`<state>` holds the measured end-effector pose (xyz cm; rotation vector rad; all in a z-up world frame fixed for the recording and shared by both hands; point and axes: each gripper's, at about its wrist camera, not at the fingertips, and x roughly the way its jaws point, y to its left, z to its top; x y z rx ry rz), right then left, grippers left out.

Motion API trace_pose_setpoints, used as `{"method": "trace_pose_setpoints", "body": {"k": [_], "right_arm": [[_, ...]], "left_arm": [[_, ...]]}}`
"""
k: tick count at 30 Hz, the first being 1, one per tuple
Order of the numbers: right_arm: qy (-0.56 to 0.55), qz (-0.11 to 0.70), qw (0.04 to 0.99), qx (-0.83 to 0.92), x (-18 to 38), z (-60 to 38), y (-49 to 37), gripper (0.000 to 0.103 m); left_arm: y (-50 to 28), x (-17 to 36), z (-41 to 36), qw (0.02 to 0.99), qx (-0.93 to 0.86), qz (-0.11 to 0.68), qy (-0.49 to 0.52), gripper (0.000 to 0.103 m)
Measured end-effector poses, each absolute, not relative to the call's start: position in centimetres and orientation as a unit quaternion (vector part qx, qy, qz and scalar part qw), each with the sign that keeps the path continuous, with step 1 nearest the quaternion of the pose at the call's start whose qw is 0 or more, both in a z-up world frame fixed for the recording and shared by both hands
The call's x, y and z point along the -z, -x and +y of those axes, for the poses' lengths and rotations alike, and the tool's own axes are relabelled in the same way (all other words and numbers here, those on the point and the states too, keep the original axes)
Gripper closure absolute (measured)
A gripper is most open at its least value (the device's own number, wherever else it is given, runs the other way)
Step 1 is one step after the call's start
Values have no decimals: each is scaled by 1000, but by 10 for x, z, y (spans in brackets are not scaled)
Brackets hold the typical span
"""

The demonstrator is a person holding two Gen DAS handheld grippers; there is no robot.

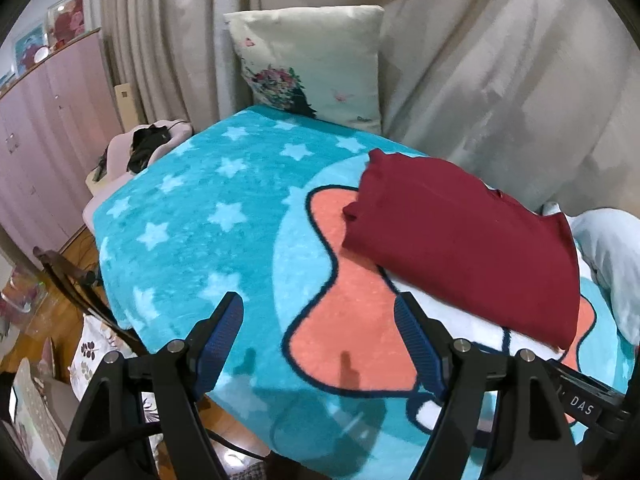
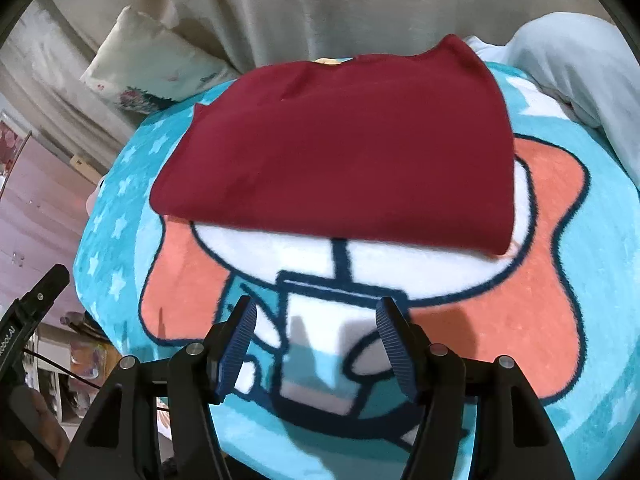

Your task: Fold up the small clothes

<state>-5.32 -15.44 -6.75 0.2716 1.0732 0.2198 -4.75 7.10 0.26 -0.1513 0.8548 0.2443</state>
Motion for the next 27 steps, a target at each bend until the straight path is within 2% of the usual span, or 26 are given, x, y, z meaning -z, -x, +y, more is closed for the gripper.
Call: {"method": "trace_pose_setpoints", "body": {"k": [15, 23, 27], "right_arm": [[-130, 515, 841, -104, 75, -134, 31, 36], [-126, 516, 836, -140, 55, -110, -16, 36], [-138, 530, 817, -184, 47, -82, -65, 36]], "left_arm": [[17, 16, 91, 883, -105, 451, 75, 26], [-28, 39, 136, 853, -30, 479, 205, 26], [-59, 51, 142, 852, -11, 479, 212, 26]]}}
